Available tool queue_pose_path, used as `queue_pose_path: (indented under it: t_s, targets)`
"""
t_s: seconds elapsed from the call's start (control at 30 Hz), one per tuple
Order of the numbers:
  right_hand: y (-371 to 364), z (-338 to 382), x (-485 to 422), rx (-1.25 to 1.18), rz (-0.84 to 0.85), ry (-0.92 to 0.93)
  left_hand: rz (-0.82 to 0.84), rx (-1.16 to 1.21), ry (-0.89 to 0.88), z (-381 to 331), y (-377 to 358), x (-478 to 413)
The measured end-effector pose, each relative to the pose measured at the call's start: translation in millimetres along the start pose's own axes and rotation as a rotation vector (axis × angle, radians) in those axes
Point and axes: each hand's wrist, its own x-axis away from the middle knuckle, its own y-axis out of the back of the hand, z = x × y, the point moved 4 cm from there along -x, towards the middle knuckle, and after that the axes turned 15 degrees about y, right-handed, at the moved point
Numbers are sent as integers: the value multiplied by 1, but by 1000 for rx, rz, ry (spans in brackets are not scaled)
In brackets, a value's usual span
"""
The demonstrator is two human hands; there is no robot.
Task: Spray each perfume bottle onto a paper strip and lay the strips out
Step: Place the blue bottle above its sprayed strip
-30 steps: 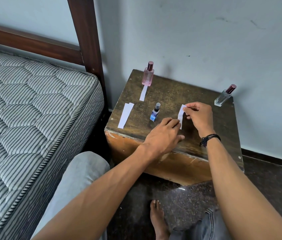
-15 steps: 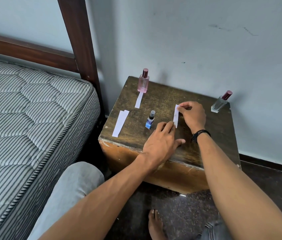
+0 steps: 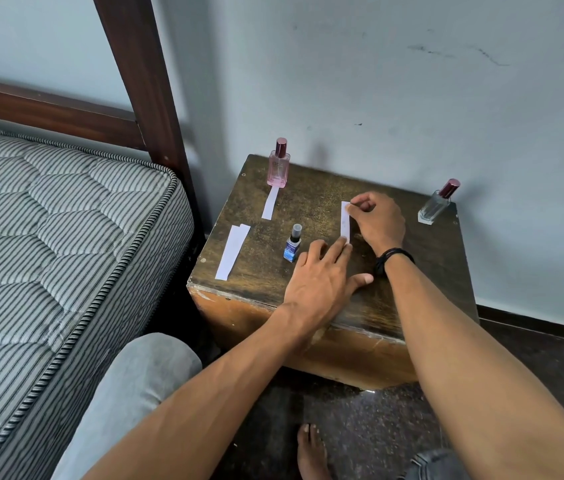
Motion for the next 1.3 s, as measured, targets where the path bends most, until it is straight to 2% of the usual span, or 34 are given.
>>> queue_pose_path:
  t_s: [0.17,1.0,1.3]
  targets:
    - [0,1,-3,24,-5,34,18,44,53,0,1,-6]
    - [-4,-4,-5,113,-7,66,61,27,75,-1,1,-7]
    - [0,-8,-4,-145,-132,43,62,69,80,-1,2,-6]
